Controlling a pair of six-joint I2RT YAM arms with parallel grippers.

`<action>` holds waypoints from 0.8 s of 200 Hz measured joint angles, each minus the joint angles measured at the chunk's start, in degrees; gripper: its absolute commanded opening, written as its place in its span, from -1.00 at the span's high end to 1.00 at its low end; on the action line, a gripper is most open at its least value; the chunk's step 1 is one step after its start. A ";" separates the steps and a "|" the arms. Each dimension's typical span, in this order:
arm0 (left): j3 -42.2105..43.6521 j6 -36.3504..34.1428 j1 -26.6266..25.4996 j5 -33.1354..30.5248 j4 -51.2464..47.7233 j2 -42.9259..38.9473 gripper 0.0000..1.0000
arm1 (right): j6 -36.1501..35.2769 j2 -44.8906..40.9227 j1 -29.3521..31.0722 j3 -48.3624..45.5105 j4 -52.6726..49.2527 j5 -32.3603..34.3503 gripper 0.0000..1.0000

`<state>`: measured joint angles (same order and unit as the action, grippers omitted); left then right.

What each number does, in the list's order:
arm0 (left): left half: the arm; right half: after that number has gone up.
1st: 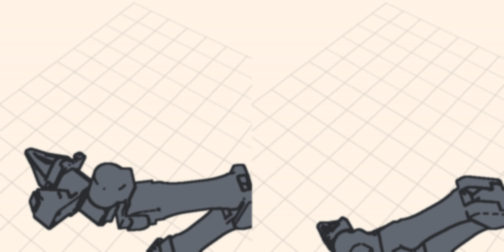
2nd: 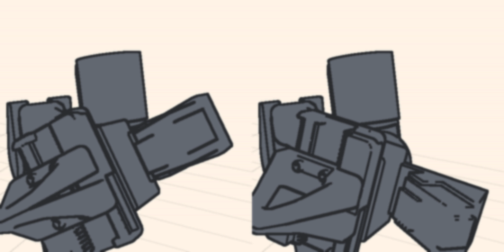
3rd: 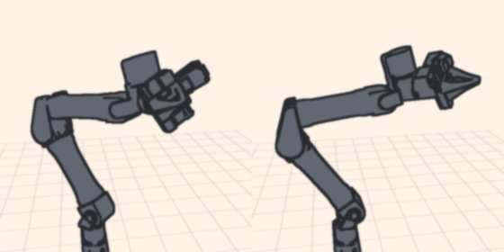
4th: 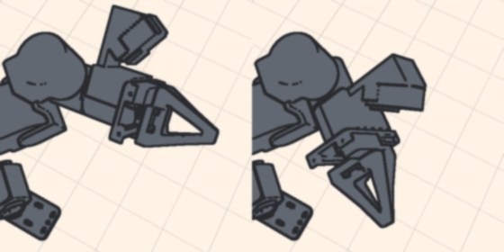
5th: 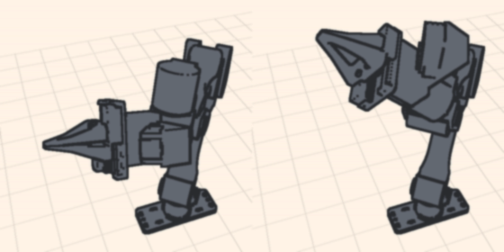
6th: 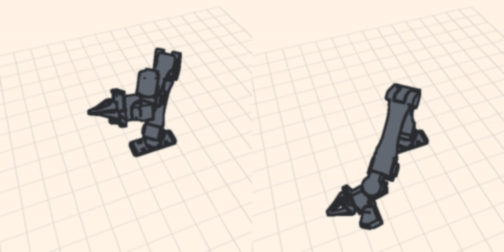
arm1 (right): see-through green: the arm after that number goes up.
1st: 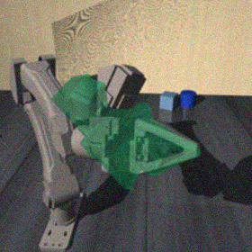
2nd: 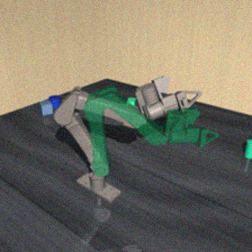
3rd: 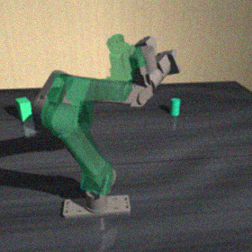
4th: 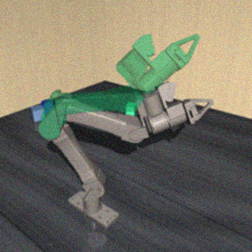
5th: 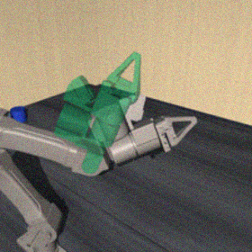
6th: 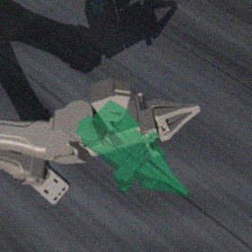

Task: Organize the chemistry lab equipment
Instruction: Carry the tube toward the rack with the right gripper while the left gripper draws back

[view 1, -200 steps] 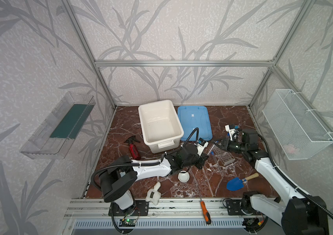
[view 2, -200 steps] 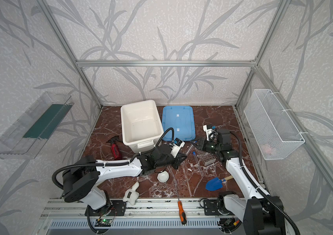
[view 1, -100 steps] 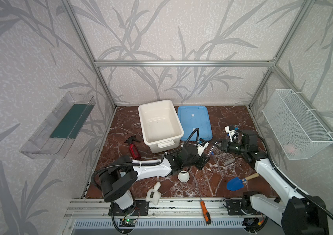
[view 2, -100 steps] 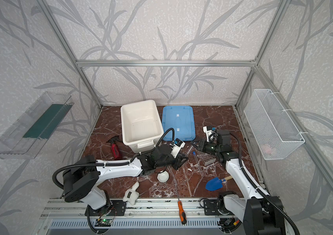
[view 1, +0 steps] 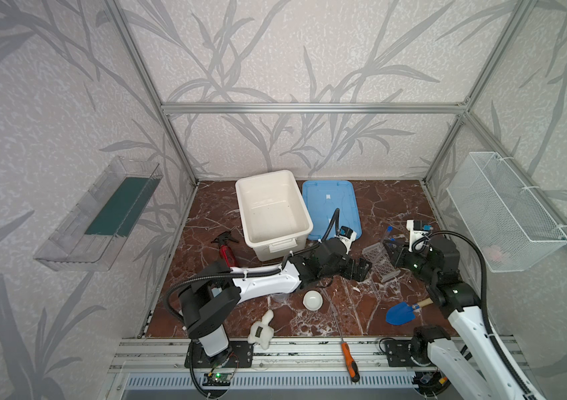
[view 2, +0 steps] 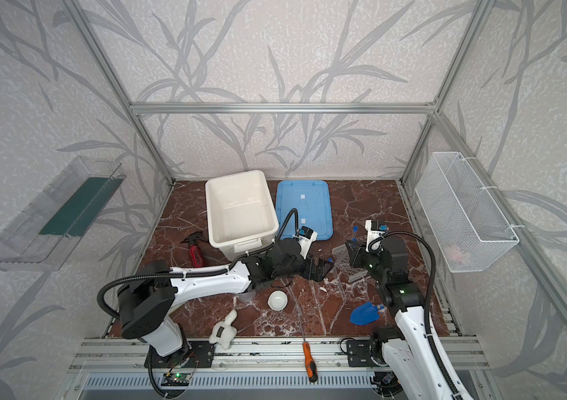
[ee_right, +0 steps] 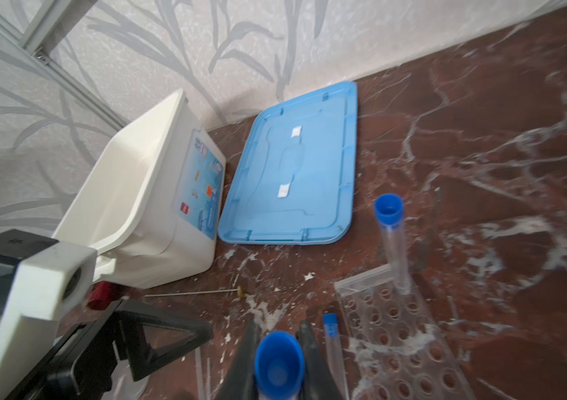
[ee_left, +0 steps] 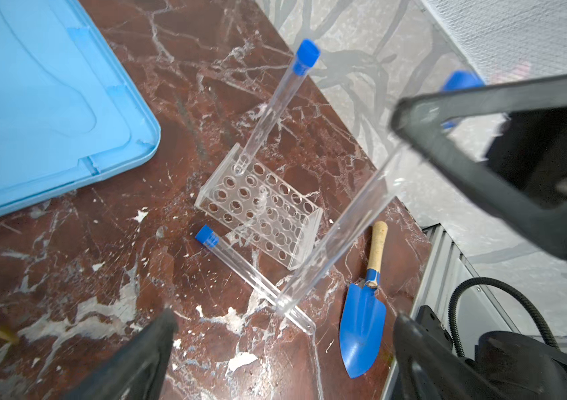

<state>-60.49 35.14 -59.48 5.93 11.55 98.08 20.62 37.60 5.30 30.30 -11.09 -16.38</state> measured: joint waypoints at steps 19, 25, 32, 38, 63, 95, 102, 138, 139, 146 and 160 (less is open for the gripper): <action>-2.16 1.40 0.09 0.02 -2.71 2.75 -0.98 | -2.36 -3.39 0.00 -1.49 0.07 7.08 0.64; -2.58 1.70 0.09 0.07 -3.32 3.32 -0.98 | -3.02 -4.11 0.00 -1.97 0.17 9.11 0.64; -2.99 2.03 0.09 0.15 -3.93 3.89 -0.98 | -3.82 -4.85 0.00 -2.64 0.57 11.61 0.64; -3.28 2.25 0.09 0.20 -4.28 4.31 -0.99 | -4.66 -5.44 0.00 -3.45 1.38 13.57 0.64; -4.35 3.02 0.09 0.74 -5.25 5.55 -0.98 | -7.67 -6.64 0.00 -8.26 7.39 19.04 0.63; -5.14 3.23 0.07 1.29 -5.66 6.36 -0.99 | -9.53 -3.96 0.00 -10.82 13.68 21.90 0.62; -5.16 3.26 0.07 1.29 -5.68 6.45 -0.98 | -9.79 -3.06 0.00 -10.82 15.10 22.10 0.63; -5.77 3.43 0.00 1.64 -6.23 7.72 -0.98 | -10.93 0.33 0.00 -10.93 20.35 22.38 0.62; -5.84 3.41 0.00 1.64 -6.25 7.82 -0.98 | -10.93 0.39 0.00 -10.93 20.46 22.36 0.62; -6.01 3.41 0.00 1.68 -6.27 8.11 -0.98 | -11.06 1.18 0.00 -11.06 21.68 22.27 0.62; -6.12 3.41 0.00 1.70 -6.49 8.48 -0.98 | -11.19 2.43 0.00 -11.78 23.41 21.86 0.62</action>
<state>-66.61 38.54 -59.48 7.64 5.06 106.56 9.43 40.03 5.30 18.52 12.32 5.48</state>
